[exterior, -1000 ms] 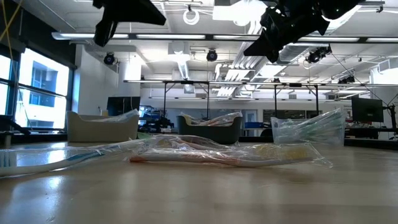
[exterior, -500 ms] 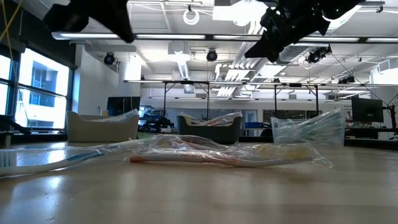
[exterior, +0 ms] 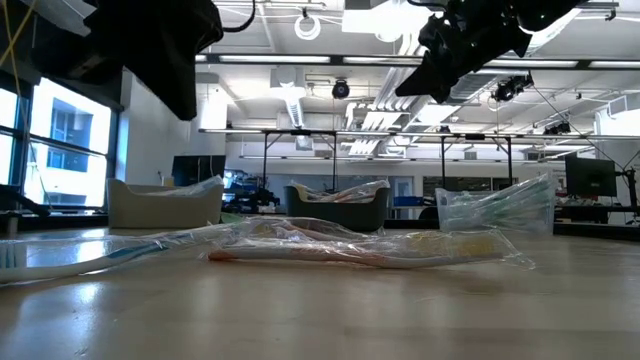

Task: Pick & Place Toothbrushes
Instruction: Put the blue toothbrush into the gray bin

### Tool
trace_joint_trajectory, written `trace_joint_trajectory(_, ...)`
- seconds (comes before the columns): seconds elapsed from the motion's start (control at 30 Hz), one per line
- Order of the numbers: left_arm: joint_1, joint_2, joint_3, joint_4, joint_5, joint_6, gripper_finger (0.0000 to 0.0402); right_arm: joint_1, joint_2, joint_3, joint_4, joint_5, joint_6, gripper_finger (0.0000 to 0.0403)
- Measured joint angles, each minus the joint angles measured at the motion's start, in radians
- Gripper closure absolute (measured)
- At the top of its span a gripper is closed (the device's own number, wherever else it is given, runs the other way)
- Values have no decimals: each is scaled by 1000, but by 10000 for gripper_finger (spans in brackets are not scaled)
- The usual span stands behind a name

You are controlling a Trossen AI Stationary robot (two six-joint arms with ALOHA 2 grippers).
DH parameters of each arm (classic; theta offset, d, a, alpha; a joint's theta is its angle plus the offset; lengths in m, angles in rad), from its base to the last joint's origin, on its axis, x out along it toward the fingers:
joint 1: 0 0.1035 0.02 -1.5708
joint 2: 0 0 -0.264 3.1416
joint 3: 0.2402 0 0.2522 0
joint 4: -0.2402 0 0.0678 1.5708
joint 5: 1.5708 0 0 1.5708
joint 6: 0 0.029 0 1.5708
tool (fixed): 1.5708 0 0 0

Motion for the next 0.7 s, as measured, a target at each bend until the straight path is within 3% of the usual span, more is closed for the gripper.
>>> trace_joint_trajectory(0.3,0,22,0,8,7,20,394,0,0,0,-38,0,0,389)
trace_joint_trajectory(0.7,0,106,-1,15,30,36,268,0,0,0,-48,0,0,389)
